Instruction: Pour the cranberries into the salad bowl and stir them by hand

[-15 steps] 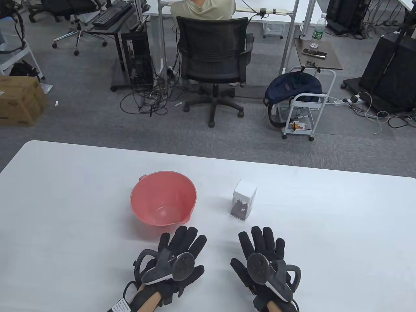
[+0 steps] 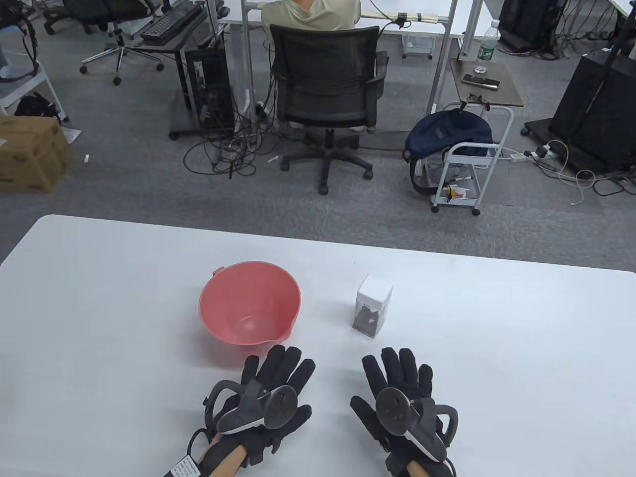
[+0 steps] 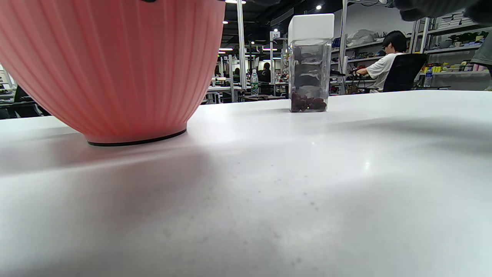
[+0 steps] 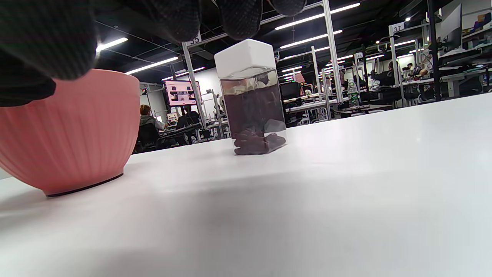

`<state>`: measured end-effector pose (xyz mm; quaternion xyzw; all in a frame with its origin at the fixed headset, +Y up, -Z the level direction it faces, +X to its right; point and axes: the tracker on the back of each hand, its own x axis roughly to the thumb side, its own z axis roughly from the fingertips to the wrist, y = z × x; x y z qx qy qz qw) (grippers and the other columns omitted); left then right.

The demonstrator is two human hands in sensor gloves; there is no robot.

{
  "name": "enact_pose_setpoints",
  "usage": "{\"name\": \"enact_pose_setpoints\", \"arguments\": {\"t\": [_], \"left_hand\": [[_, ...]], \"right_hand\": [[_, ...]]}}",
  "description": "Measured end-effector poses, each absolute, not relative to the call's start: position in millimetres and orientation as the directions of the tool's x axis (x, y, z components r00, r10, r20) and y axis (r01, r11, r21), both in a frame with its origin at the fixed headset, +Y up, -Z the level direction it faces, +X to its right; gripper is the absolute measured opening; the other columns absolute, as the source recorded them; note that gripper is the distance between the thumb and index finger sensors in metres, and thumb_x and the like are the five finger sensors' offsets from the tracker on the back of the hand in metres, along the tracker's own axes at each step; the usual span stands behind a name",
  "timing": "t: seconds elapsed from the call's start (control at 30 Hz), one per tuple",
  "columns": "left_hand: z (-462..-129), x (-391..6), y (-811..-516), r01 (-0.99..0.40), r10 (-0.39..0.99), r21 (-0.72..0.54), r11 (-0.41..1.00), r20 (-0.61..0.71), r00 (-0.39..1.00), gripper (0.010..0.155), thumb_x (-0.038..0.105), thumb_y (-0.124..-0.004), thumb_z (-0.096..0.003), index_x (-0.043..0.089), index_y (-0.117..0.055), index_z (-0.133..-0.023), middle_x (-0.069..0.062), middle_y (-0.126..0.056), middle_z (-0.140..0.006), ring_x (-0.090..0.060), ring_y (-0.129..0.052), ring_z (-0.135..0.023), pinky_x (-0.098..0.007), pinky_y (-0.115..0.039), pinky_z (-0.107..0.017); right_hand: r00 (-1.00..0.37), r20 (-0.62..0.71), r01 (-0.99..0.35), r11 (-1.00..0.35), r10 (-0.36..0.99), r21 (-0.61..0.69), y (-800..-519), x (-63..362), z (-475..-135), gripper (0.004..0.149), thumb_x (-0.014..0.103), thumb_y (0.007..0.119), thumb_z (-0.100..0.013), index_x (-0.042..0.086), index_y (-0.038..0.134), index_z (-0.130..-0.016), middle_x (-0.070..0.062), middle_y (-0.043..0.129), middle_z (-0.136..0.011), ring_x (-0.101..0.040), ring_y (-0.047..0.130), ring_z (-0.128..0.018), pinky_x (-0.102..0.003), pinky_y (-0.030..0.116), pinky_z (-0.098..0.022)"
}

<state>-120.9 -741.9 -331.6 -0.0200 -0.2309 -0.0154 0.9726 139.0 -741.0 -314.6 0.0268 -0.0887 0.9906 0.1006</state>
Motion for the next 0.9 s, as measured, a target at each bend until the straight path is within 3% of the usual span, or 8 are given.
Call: {"name": "enact_pose_setpoints", "arguments": {"t": [0.23, 0.43, 0.7, 0.9], "left_hand": [[-330.4, -118.6, -742.4, 0.036, -0.016, -0.036, 0.999, 0.464, 0.885, 0.083, 0.08, -0.056, -0.0467, 0.046, -0.017, -0.111, 0.007, -0.022, -0.128, -0.028, -0.023, -0.119, -0.062, -0.037, -0.082], [-328.8, -116.8, -742.5, 0.038, -0.017, -0.035, 0.999, 0.476, 0.879, 0.082, 0.08, -0.056, -0.0467, 0.046, -0.018, -0.111, 0.007, -0.022, -0.128, -0.028, -0.023, -0.119, -0.062, -0.037, -0.082], [-326.4, -118.4, -740.3, 0.021, -0.006, -0.025, 0.999, 0.481, 0.876, 0.082, 0.08, -0.057, -0.0469, 0.046, -0.019, -0.111, 0.007, -0.023, -0.128, -0.028, -0.024, -0.119, -0.062, -0.038, -0.082], [-326.0, -118.1, -741.0, 0.014, 0.001, -0.026, 1.0, 0.486, 0.874, 0.082, 0.079, -0.057, -0.0467, 0.046, -0.019, -0.111, 0.007, -0.024, -0.128, -0.028, -0.025, -0.119, -0.062, -0.038, -0.082]], "right_hand": [[-0.949, 0.006, -0.31, -0.933, 0.315, -0.181, -744.3, 152.5, -319.6, 0.085, 0.076, 0.077, -0.035, 0.039, 0.046, -0.105, 0.0, 0.048, -0.119, -0.034, 0.042, -0.111, -0.062, 0.041, -0.078], [-0.858, -0.101, -0.484, -0.859, 0.503, -0.165, -755.8, 171.1, -338.8, 0.091, 0.073, 0.085, -0.034, 0.033, 0.045, -0.105, -0.002, 0.049, -0.118, -0.037, 0.051, -0.108, -0.059, 0.051, -0.077], [-0.645, -0.231, -0.729, -0.677, 0.729, -0.104, -761.6, 185.4, -393.0, 0.102, 0.069, 0.095, -0.028, 0.03, 0.04, -0.105, -0.003, 0.045, -0.118, -0.033, 0.053, -0.108, -0.053, 0.061, -0.076], [-0.576, -0.275, -0.787, -0.614, 0.77, -0.07, -766.1, 189.0, -428.7, 0.113, 0.063, 0.103, -0.023, 0.029, 0.034, -0.105, 0.0, 0.041, -0.118, -0.028, 0.049, -0.11, -0.049, 0.062, -0.077]]}}
